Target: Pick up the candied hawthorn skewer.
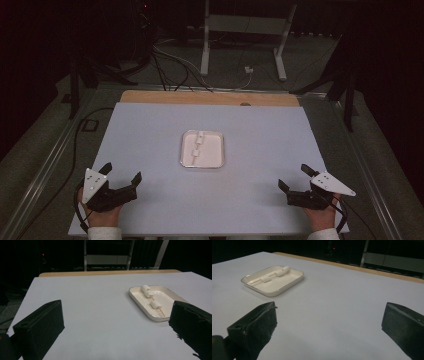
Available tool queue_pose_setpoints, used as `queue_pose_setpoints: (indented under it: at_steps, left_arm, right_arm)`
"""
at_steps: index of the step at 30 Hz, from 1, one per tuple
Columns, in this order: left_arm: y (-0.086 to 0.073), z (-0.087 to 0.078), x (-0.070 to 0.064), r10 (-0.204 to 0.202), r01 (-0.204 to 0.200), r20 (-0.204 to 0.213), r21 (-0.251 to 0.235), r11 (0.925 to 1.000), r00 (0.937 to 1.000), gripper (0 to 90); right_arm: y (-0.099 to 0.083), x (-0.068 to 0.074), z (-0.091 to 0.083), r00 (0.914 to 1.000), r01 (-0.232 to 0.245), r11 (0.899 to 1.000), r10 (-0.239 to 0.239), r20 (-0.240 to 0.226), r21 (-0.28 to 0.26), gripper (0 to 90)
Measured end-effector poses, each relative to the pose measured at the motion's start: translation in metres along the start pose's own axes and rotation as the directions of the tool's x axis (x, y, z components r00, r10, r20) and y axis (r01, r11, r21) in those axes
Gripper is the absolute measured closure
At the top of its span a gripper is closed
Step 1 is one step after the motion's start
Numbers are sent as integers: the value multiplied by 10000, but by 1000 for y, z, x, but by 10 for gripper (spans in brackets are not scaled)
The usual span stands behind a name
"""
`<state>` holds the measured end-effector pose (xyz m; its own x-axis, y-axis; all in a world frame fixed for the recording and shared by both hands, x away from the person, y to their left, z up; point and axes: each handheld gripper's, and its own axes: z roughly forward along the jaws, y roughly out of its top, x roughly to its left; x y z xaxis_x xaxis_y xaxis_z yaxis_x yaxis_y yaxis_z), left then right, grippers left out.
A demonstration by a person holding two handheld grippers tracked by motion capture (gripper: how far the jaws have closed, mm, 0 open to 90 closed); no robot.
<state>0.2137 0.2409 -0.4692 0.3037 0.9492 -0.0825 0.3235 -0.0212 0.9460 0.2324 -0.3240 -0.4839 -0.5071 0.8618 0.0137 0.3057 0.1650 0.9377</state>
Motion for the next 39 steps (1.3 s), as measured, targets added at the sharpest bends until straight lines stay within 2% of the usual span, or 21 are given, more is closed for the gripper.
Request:
queue_pose_setpoints:
  at_steps: [5, 11, 16, 21, 26, 31, 34, 39]
  left_arm:
    - [0, 0, 0, -166, 167, -64, 149, 9997, 9998, 7]
    - [4, 1, -4, -255, 262, -157, 478, 9985, 9996, 14]
    - [13, 5, -14, -160, 160, 1, 831, 9964, 9999, 23]
    - [17, 10, -20, -61, 56, 51, 929, 9957, 10000, 23]
    - [25, 21, -29, 25, -59, 302, 1121, 9937, 9995, 23]
    - [33, 33, -38, 133, -220, 586, 1502, 9884, 9982, 32]
    - [40, 46, -49, 268, -432, 881, 1896, 9809, 9958, 39]
    - [48, 63, -61, 398, -646, 1103, 2313, 9707, 9931, 39]
  right_arm:
    - [-3, -3, 2, 9999, -101, 9998, 100, 46, 154, 0]
    - [-2, -1, 3, 9999, 97, 9997, -98, 76, 236, 0]
    - [-2, 1, 4, 9999, 149, 9994, -152, 82, 307, 0]
    - [-2, 1, 3, 9998, 112, 9995, -116, 140, 280, 0]
    - [-1, -1, 2, 9998, -20, 9998, 16, 192, 182, 0]
    - [-1, -2, 2, 9998, -75, 9998, 72, 205, 177, 0]
    - [-1, -2, 3, 9998, -94, 9997, 90, 161, 220, 0]
    - [-1, -1, 4, 9999, -92, 9997, 89, 131, 226, 0]
